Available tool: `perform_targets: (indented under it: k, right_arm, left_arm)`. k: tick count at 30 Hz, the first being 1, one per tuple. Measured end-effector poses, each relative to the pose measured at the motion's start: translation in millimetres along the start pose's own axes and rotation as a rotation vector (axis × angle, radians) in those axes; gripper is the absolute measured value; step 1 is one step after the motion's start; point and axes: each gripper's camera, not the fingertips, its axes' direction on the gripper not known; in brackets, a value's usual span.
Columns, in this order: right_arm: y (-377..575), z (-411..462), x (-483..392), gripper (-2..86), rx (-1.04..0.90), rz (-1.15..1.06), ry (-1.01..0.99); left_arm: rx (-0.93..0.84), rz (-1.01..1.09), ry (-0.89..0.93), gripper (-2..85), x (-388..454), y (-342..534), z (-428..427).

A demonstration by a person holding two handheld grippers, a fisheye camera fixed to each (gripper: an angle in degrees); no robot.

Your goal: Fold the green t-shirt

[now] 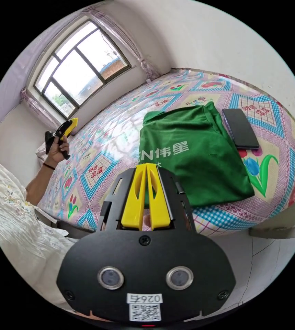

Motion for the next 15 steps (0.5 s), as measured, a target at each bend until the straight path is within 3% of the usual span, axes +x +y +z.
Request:
perform_targets:
  k: [4, 7, 12, 15]
  right_arm:
    - [51, -46, -77, -0.9, 0.195, -0.131, 0.164]
    - [100, -73, -158, -1.0, 0.349, -0.263, 0.282]
    - [181, -79, -277, -0.8, 0.522, -0.351, 0.342]
    - [239, -82, -337, 0.1, 0.681, -0.415, 0.309]
  left_arm:
    - [0.18, 0.231, -0.372, -1.0, 83, 52, -148]
    - [0.345, 0.369, -0.512, -1.0, 136, 101, -250]
    - [0.538, 0.556, -0.528, -0.7, 204, 188, -398]
    - [0.659, 0.662, -0.416, 0.4, 237, 245, -468]
